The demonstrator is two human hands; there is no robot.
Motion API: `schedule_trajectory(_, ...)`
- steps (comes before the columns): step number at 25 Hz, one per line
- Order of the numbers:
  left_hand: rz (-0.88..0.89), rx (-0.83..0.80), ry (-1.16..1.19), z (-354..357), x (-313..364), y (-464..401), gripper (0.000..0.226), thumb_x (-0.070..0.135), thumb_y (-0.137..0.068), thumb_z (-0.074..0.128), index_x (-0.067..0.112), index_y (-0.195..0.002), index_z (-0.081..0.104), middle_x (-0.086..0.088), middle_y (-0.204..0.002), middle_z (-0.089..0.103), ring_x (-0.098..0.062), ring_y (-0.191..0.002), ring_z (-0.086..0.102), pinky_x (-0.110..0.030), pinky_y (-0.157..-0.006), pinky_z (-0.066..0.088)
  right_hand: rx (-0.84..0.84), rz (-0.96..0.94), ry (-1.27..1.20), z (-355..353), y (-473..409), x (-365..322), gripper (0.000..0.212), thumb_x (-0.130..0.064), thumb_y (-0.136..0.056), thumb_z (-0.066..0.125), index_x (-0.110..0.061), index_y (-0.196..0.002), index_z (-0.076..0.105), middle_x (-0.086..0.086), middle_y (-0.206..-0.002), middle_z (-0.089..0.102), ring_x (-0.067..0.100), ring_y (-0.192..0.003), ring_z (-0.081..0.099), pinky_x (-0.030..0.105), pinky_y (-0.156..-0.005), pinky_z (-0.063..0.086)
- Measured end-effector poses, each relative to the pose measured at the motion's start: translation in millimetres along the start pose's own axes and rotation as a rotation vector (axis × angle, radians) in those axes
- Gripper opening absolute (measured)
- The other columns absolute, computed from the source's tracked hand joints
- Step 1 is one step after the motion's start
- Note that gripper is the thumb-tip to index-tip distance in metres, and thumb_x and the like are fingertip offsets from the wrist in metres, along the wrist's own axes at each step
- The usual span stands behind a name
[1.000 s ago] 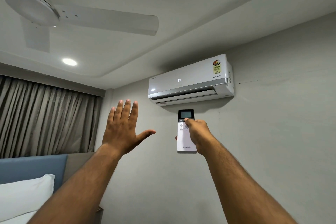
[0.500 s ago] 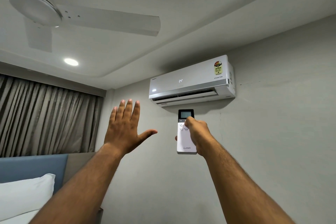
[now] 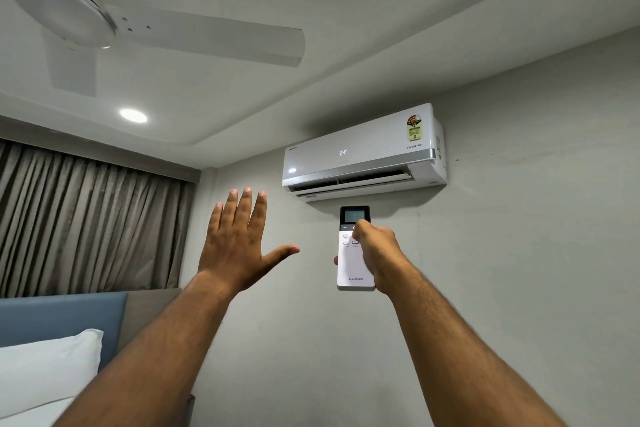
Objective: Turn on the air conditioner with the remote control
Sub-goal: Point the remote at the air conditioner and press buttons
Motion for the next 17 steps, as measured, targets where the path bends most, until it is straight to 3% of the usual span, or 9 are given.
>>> schedule_trajectory(17,0.001,0.008,-0.003,-2.7,-1.8,1.0,0.114,0.093,-0.072,0.007,0.014,-0.153,-0.003,-0.017,-0.164,0.009,-0.035,-0.152,0.003,-0.05,-0.121,0.005,0.006,-0.011,-0.002,-2.5,-4.2,1.5,0.014,-0.021,-0.085,0.05,-0.013,-0.096,0.05,0.022,-0.088,0.076,0.031,-0.055,0.074,0.033,-0.048,0.057)
Point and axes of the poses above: each hand's wrist, its own y-axis away from the middle knuckle, its own z-axis out of the palm, x = y × z, the point moved 4 cm from there along -y, towards the middle knuckle
